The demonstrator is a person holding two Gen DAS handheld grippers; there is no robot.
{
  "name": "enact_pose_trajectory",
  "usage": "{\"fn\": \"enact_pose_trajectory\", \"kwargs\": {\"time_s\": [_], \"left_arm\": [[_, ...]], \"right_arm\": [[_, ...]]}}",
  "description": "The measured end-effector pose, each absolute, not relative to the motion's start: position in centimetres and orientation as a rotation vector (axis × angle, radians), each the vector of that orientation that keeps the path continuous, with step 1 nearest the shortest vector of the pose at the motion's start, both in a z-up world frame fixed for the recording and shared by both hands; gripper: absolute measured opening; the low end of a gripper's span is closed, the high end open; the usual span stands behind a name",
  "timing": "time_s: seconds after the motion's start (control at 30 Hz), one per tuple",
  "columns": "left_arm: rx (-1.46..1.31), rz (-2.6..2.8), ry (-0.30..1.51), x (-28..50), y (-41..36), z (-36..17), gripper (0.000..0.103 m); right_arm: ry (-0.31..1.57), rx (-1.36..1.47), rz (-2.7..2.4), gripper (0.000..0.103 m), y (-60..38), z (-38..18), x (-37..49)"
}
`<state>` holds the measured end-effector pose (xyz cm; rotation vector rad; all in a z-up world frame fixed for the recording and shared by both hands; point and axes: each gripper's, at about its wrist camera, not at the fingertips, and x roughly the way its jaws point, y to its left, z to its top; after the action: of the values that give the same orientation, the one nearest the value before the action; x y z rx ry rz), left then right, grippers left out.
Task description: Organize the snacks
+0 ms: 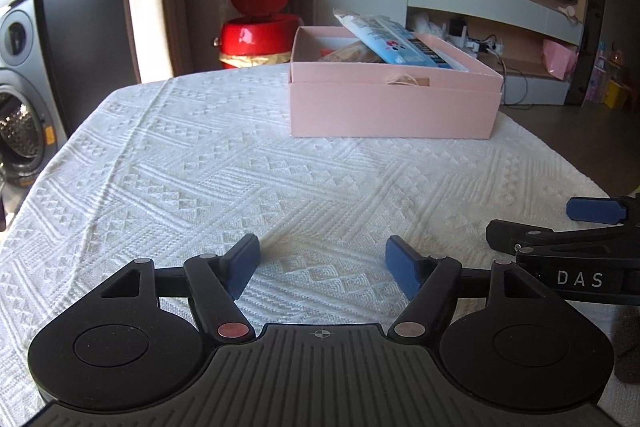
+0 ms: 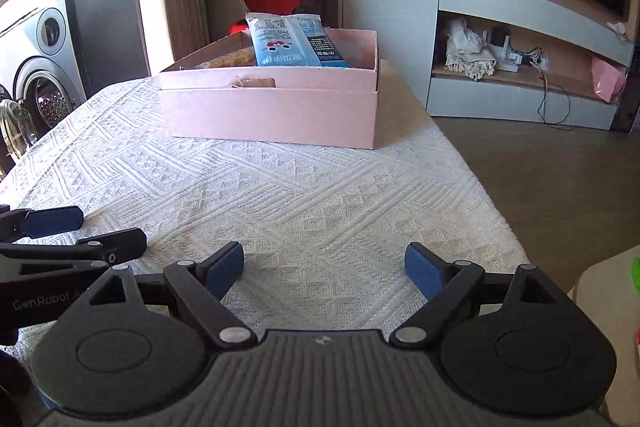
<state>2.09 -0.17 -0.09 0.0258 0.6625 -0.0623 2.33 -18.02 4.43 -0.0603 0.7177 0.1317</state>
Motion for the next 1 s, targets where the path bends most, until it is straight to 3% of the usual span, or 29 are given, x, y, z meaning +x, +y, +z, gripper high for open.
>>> {"fn": "enact_pose_trajectory", "kwargs": {"time_s": [0.1, 1.0], "left_arm": [[0.027, -0.062, 0.663, 2.09, -0.18, -0.08, 0.076], [0.028, -0.059, 0.663, 2.2, -0.16, -0.07, 0.076]], "right_arm": [[0.725, -0.059, 0.115, 0.093, -18.02, 4.39, 2.56], [0.727, -0.061, 0.113, 0.094, -17.87, 4.39, 2.67]]}}
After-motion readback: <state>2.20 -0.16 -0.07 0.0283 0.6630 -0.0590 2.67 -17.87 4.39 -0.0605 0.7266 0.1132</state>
